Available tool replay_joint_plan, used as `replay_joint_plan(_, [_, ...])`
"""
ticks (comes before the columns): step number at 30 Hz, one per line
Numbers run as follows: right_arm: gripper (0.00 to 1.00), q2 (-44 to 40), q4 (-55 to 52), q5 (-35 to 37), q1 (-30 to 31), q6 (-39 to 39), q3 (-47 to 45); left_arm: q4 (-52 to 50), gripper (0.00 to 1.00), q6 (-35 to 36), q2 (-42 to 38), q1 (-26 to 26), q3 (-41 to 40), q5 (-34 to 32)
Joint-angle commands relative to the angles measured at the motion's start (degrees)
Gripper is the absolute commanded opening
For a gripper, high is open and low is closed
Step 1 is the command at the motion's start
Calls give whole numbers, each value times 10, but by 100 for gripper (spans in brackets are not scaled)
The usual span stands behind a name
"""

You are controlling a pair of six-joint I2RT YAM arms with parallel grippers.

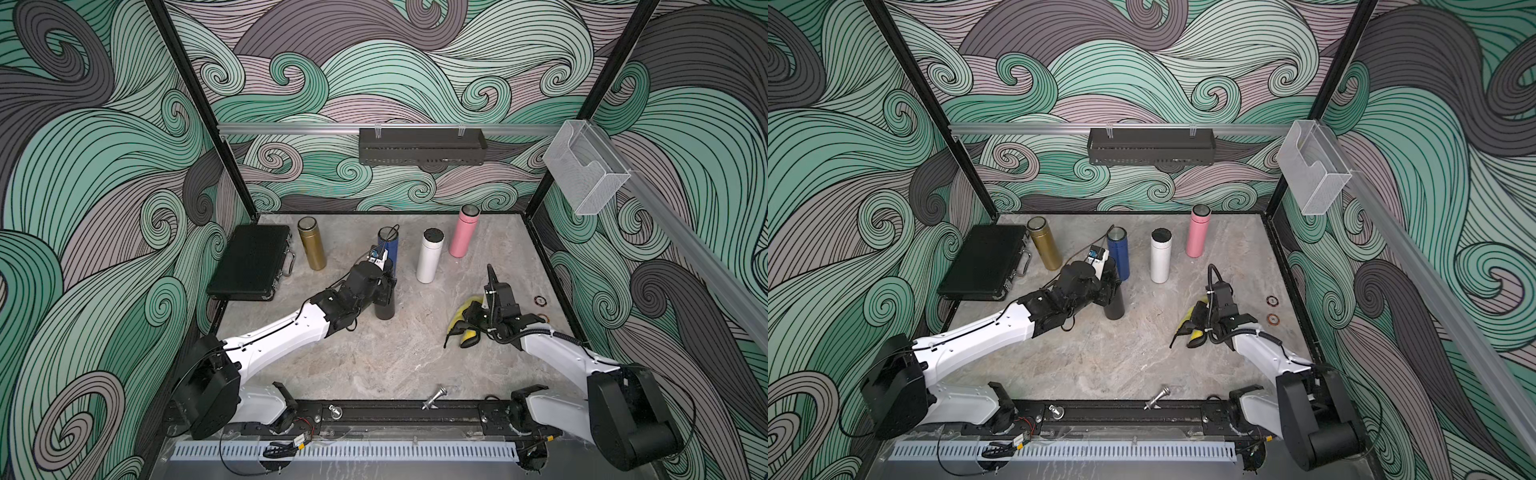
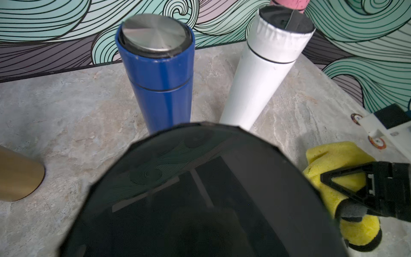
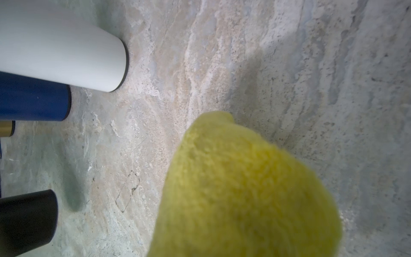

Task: Wipe the surface of the thermos
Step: Place the thermos at the center of the board.

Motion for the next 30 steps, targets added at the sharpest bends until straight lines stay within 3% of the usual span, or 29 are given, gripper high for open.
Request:
replay_joint_plan(1, [45, -17, 3, 2, -3, -9, 14, 13, 0, 19, 8, -6, 32, -21])
replay_joint_plan(3, [54, -31, -15, 6, -3, -15, 19, 11, 0, 23, 20, -12, 35, -31])
replay_joint_plan(12, [66, -107, -81, 12, 1, -18, 36, 36, 0, 22, 33, -26, 19, -44])
replay_joint_plan(17, [70, -137, -96, 9, 9, -14, 41, 28, 34, 22, 26, -35, 9, -51])
replay_joint_plan(25, [77, -126, -107, 5, 58, -32, 83, 13, 69, 20, 1, -42, 1, -55])
replay_joint_plan(30, [81, -105, -109, 10, 92, -48, 113, 14, 83, 22, -19, -43, -11, -68])
